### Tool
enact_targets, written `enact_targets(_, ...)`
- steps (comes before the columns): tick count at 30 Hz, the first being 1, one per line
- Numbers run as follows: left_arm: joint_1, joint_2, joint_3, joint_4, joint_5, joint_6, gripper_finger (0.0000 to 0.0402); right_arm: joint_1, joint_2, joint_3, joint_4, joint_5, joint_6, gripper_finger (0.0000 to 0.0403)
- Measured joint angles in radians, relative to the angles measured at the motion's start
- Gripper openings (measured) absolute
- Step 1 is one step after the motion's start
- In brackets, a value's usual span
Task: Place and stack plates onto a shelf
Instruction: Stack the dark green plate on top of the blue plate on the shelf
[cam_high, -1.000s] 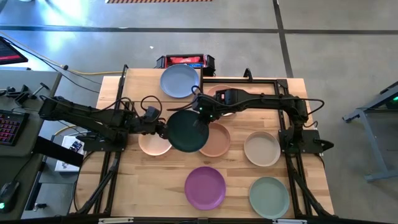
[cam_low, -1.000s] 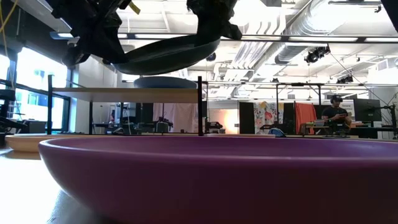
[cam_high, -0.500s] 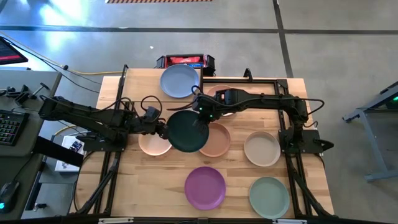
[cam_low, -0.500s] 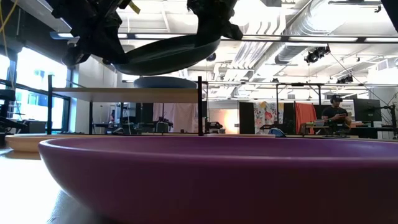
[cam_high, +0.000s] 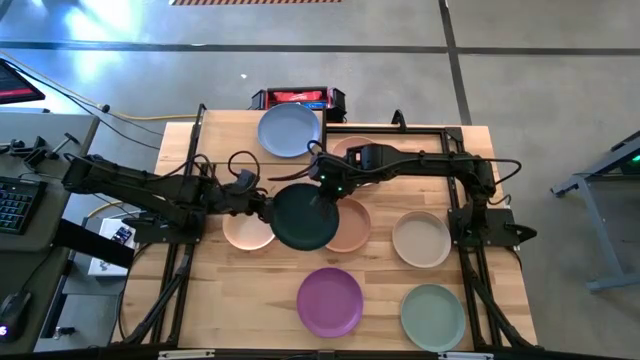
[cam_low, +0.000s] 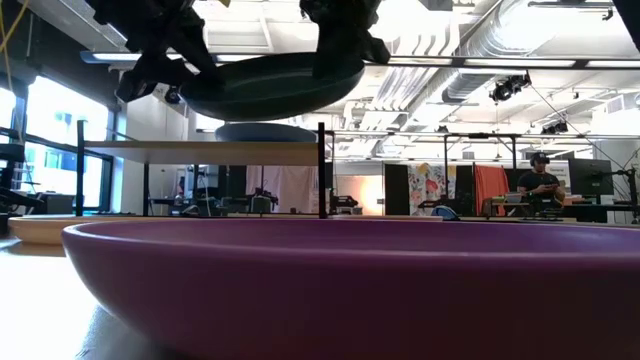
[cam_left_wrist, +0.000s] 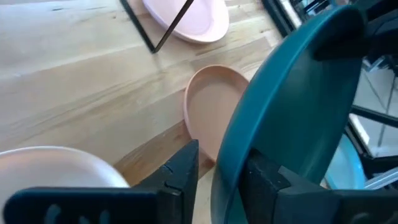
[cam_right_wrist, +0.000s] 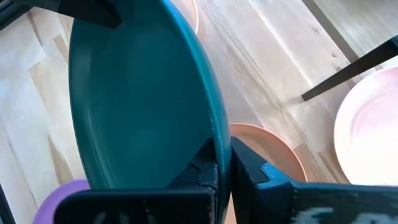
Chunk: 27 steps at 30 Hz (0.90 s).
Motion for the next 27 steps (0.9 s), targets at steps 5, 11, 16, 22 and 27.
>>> enact_targets(5, 0.000, -0.020, 0.000, -0.001, 0.002, 0.023, 0.0103, 0.000, 0.000, 0.000, -0.018, 0.001, -0.002, 0.0001)
enact_targets(11, 0.000, -0.075, 0.000, -0.002, -0.028, 0.054, 0.0104, 0.000, 0.000, 0.000, -0.044, 0.007, -0.001, 0.0001)
enact_targets(16, 0.000, -0.126, 0.000, -0.002, -0.063, 0.093, 0.0104, -0.001, 0.000, 0.000, -0.045, 0.009, 0.000, 0.0001)
enact_targets(22, -0.001, -0.166, 0.000, -0.003, -0.083, 0.143, 0.0104, -0.001, 0.000, 0.000, -0.043, 0.013, 0.001, 0.0001)
enact_targets(27, -0.001, -0.183, -0.001, -0.003, -0.095, 0.153, 0.0104, -0.001, 0.000, 0.000, -0.042, 0.014, 0.003, 0.0000)
